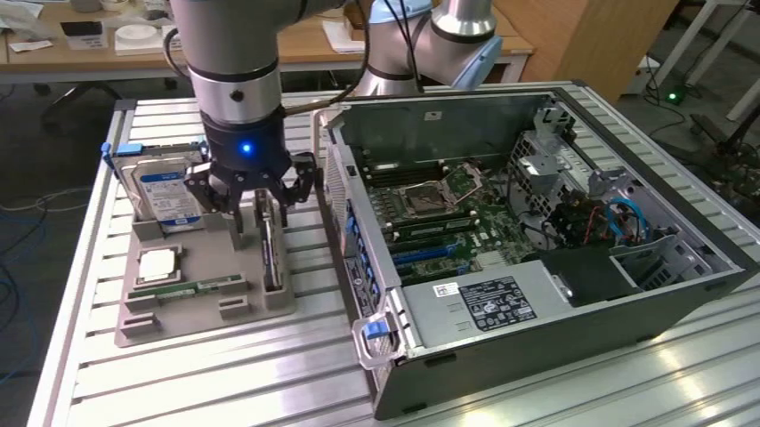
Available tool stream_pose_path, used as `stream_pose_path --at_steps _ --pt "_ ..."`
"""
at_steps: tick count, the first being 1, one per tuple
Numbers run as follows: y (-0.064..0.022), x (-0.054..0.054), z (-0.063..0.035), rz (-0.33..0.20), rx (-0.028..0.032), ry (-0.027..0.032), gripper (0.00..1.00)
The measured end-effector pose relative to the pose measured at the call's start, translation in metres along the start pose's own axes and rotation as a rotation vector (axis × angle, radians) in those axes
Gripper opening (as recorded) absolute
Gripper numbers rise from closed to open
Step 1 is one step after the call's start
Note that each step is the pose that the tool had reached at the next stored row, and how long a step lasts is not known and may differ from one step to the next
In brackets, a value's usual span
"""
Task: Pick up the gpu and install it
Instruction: 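Pick up the gpu and move the gpu toward the slot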
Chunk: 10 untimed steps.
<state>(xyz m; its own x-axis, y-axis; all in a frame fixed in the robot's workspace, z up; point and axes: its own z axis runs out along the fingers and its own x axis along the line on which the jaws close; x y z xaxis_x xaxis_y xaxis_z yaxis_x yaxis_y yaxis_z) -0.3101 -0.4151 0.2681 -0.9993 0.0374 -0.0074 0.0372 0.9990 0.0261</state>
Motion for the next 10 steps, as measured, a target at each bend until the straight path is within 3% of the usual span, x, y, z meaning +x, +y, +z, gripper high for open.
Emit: stream_pose_path --at_steps 10 --pt "0.0009 -0.001 0.0182 0.070 0.0005 -0.0018 0.59"
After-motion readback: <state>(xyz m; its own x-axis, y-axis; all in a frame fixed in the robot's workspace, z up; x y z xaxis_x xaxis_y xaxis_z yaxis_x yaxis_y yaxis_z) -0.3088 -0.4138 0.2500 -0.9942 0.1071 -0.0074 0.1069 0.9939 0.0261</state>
